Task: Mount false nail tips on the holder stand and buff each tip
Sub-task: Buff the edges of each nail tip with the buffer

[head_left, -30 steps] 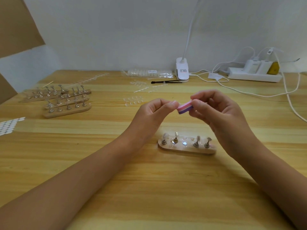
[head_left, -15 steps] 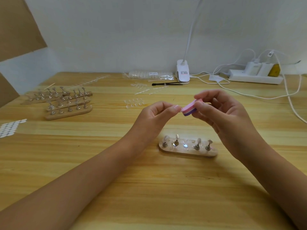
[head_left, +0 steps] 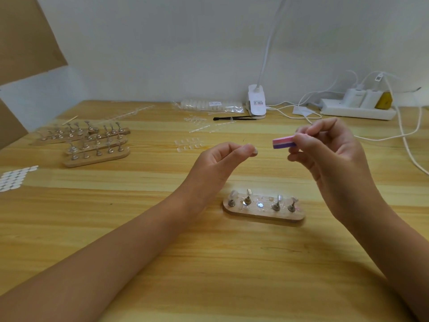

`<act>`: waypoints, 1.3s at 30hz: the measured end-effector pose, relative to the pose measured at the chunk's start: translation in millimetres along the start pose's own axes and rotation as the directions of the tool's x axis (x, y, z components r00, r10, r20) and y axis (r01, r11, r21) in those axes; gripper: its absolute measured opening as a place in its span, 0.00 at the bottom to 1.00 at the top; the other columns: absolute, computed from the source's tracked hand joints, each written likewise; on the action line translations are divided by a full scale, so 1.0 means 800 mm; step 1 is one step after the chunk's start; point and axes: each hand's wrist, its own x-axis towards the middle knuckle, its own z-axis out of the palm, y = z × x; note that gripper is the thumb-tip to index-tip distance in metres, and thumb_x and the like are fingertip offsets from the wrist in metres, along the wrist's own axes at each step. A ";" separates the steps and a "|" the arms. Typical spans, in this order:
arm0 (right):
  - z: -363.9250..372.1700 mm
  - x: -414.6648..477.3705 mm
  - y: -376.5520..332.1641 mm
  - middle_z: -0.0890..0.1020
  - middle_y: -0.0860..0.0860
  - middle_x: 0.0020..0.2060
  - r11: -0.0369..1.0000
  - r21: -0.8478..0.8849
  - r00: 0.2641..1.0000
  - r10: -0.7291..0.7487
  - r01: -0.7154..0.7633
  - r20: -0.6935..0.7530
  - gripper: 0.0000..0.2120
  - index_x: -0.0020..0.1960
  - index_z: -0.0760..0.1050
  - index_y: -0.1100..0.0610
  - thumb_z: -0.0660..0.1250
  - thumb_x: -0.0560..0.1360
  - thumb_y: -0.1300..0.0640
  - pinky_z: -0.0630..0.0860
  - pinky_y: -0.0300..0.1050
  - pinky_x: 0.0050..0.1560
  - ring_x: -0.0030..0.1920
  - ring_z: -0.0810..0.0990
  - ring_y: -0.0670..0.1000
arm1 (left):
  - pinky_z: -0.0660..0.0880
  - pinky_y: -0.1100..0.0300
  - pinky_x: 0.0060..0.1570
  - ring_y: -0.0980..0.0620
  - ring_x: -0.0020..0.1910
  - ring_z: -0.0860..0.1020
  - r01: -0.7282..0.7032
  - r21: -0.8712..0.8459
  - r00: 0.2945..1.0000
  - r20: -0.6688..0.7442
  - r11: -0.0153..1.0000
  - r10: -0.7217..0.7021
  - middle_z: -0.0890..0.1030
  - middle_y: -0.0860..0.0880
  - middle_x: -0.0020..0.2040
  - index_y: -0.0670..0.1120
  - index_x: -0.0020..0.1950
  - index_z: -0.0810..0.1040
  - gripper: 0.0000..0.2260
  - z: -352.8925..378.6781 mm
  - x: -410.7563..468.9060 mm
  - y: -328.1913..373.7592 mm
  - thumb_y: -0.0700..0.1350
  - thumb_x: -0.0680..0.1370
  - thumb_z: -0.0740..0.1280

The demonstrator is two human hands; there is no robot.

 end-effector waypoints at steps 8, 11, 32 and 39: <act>0.016 -0.009 0.003 0.83 0.51 0.43 0.994 -0.086 0.974 0.080 -0.063 0.212 0.13 0.50 0.76 0.57 0.71 0.68 0.54 0.79 0.39 0.48 0.45 0.83 0.51 | 0.66 0.53 0.72 0.60 0.60 0.79 0.002 -0.023 1.000 0.005 1.000 -0.002 0.85 0.55 0.54 0.51 0.48 0.84 0.12 0.001 0.000 0.002 0.57 0.74 0.68; 0.018 -0.009 0.003 0.83 0.50 0.41 0.998 -0.030 0.986 0.067 -0.063 0.152 0.12 0.50 0.76 0.57 0.71 0.68 0.56 0.79 0.39 0.49 0.45 0.83 0.50 | 0.67 0.54 0.71 0.62 0.57 0.79 0.011 -0.011 1.000 0.019 1.000 -0.011 0.85 0.57 0.51 0.52 0.47 0.84 0.09 0.001 -0.001 0.001 0.56 0.76 0.69; 0.024 -0.010 0.010 0.84 0.50 0.42 0.996 -0.032 0.983 0.091 -0.087 0.158 0.14 0.50 0.76 0.59 0.72 0.68 0.54 0.80 0.44 0.54 0.46 0.85 0.51 | 0.72 0.59 0.64 0.59 0.49 0.80 -0.002 0.020 1.000 0.007 1.000 0.002 0.83 0.51 0.45 0.50 0.44 0.82 0.10 0.003 0.000 -0.002 0.55 0.75 0.68; 0.019 -0.006 0.011 0.83 0.49 0.42 0.994 0.022 0.988 0.099 -0.103 0.118 0.15 0.52 0.76 0.57 0.72 0.68 0.55 0.79 0.41 0.52 0.47 0.84 0.51 | 0.71 0.58 0.65 0.62 0.50 0.79 0.013 0.001 1.000 -0.018 1.000 -0.013 0.82 0.56 0.46 0.50 0.43 0.80 0.07 0.004 0.001 -0.003 0.51 0.77 0.68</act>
